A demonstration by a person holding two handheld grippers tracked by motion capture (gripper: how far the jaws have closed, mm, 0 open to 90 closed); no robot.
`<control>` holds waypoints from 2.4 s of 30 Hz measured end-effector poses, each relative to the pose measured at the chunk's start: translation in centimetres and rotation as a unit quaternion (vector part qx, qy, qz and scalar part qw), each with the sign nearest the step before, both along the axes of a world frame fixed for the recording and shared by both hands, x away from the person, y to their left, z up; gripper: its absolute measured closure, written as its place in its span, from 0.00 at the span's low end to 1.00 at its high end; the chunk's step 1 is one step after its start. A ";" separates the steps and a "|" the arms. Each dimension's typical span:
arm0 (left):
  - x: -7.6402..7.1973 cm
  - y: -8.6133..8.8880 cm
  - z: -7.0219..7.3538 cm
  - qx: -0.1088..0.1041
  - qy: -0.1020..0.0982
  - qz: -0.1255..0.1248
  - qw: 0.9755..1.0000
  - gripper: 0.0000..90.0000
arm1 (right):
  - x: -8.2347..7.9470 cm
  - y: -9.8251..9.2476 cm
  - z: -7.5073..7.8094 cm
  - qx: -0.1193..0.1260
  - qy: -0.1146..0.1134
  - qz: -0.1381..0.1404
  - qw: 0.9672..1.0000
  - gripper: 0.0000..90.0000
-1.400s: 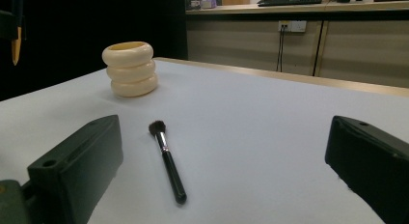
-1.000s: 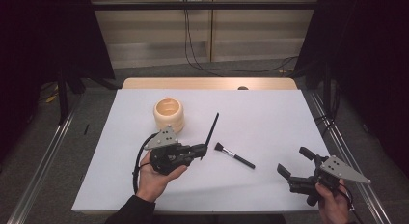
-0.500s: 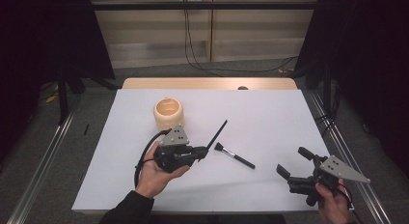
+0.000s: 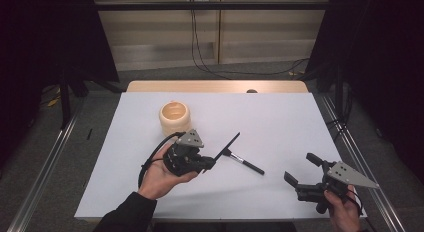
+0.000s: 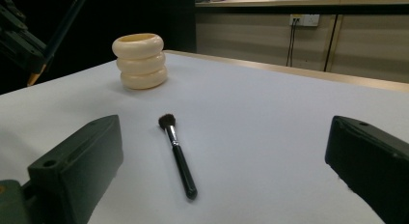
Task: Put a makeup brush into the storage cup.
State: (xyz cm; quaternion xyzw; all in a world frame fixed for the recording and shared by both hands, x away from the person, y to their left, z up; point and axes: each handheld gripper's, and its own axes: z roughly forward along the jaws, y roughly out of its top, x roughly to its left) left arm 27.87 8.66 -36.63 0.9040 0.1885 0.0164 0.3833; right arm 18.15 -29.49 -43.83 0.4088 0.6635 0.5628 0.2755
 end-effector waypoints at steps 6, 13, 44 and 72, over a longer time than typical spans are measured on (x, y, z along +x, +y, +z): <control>0.1 -0.3 -0.3 0.041 0.007 -0.005 0.999 0.94 | 0.0 0.2 -0.1 -0.009 0.004 0.002 1.000 0.00; 0.6 -0.3 -1.0 0.082 0.017 -0.011 0.996 0.94 | 0.1 0.2 -0.1 -0.006 0.002 0.004 1.000 0.00; 1.0 -0.5 -1.6 0.129 0.048 -0.044 0.989 0.94 | 1.6 1.2 2.0 0.011 0.040 0.096 0.995 0.03; 0.7 -0.9 -1.9 0.133 0.053 -0.060 0.988 0.94 | 7.4 5.4 6.1 -0.021 0.030 0.194 0.980 0.02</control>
